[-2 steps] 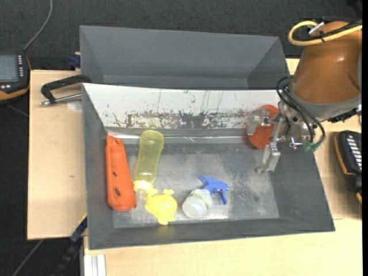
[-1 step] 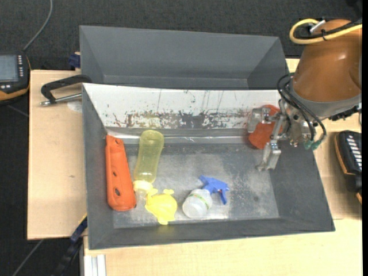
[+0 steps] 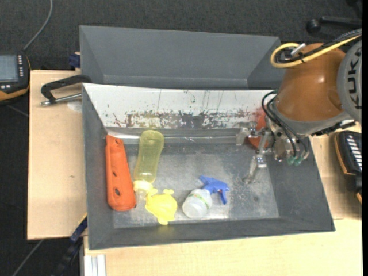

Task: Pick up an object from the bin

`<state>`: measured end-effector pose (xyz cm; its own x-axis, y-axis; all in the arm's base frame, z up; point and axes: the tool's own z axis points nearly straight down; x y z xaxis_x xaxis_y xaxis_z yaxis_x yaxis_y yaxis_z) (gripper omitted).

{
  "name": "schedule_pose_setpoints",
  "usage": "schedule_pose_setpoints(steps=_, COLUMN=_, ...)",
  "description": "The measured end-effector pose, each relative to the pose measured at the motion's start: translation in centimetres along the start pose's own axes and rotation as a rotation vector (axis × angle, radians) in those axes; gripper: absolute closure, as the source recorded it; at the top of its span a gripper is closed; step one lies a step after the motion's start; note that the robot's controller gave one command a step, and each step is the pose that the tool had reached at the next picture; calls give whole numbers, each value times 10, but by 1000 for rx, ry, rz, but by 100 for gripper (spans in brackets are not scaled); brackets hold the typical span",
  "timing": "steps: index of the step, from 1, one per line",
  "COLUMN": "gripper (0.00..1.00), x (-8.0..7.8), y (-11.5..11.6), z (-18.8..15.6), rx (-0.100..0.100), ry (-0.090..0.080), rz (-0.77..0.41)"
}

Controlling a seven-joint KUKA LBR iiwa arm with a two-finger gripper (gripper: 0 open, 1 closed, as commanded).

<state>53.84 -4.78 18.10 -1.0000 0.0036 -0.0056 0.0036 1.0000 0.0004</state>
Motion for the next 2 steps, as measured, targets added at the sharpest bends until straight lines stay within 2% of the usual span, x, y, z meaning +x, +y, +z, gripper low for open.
schedule_pose_setpoints(steps=1, gripper=0, x=-7, y=30, z=31, rx=-1, ry=7, rz=-107)
schedule_pose_setpoints(steps=2, gripper=0, x=-12, y=39, z=32, rx=-2, ry=-4, rz=-180)
